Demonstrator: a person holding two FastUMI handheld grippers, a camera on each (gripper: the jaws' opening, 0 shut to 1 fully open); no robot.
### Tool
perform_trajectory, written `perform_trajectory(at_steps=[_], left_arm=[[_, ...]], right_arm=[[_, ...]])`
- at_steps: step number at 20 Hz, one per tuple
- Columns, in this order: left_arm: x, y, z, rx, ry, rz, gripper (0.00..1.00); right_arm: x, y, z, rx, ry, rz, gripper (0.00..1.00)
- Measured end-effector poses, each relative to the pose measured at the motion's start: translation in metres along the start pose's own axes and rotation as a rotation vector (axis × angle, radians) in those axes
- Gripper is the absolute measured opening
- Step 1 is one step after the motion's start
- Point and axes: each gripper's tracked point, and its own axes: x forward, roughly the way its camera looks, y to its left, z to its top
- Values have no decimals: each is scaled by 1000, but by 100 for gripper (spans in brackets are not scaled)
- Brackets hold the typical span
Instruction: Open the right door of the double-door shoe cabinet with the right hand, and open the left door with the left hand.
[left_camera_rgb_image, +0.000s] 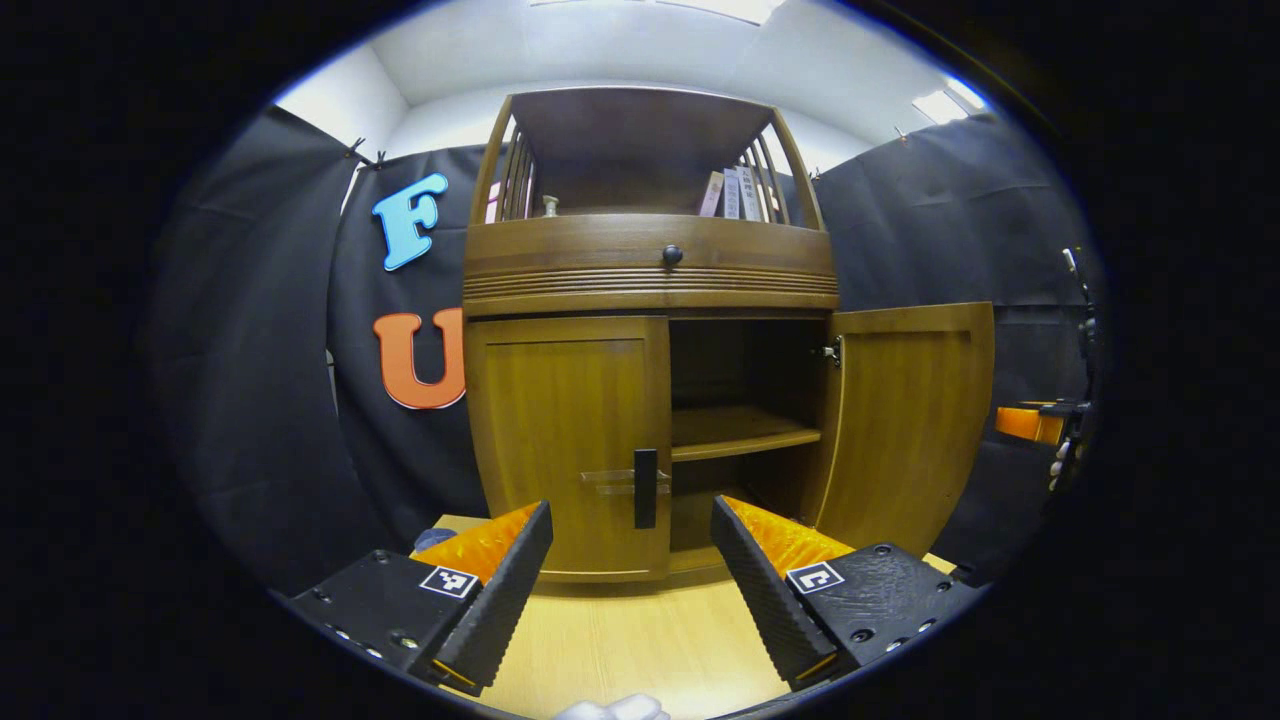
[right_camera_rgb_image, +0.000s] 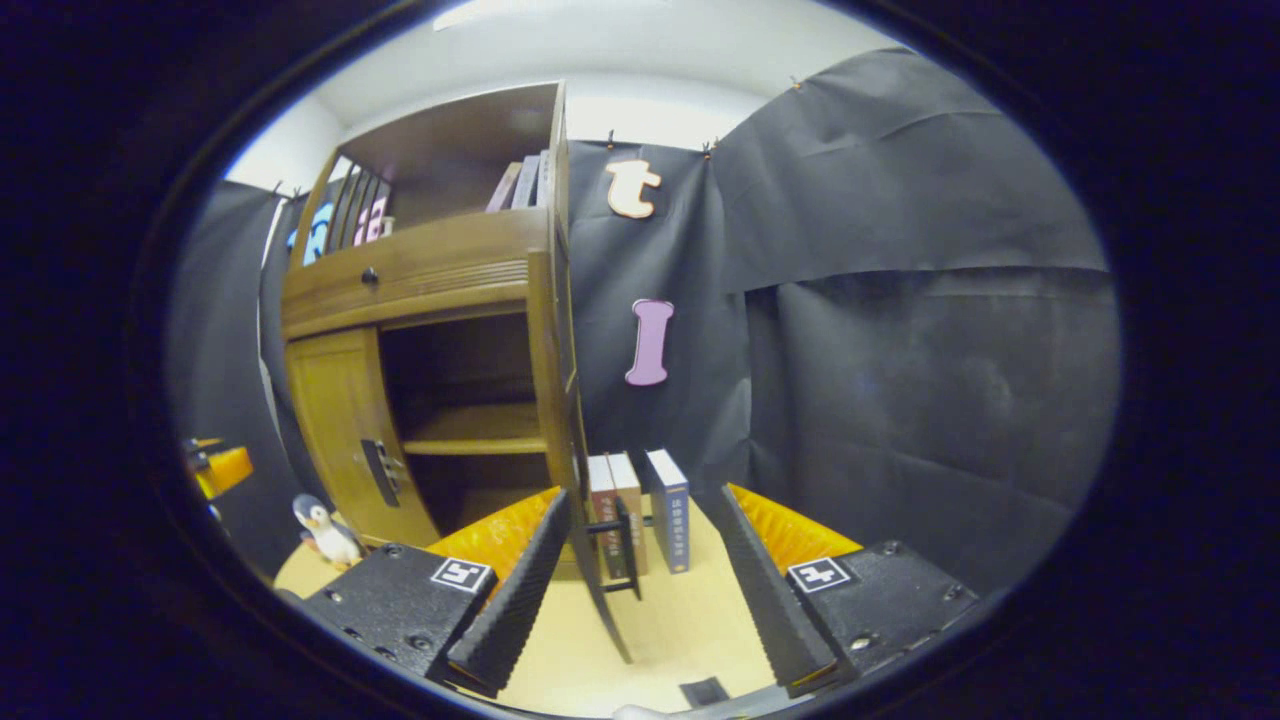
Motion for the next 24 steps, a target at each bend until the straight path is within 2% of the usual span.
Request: perform_trajectory(at_steps=[4,5,6,8,14,18,24], left_arm=[[1,24,1,3,-6,24,96],[1,28,2,5,-4,28,100],[2,31,1,6,-1,31,96],[3,38,0,4,-1,40,96],[22,39,-13,-14,28,29,96],[54,29,-21,-22,25,5,96],[135,8,-42,-47,7,-27,96]], right_arm=[[-5,40,2,-4,-23,16,98],[-6,53,1,-21,-27,23,99],[-7,66,-2,-37,-26,36,99],[-7,89,-9,-64,-32,50,99],[3,155,-52,-68,33,103,99],[10,174,-51,-75,58,133,100],[9,176,-34,-112,57,102,99]])
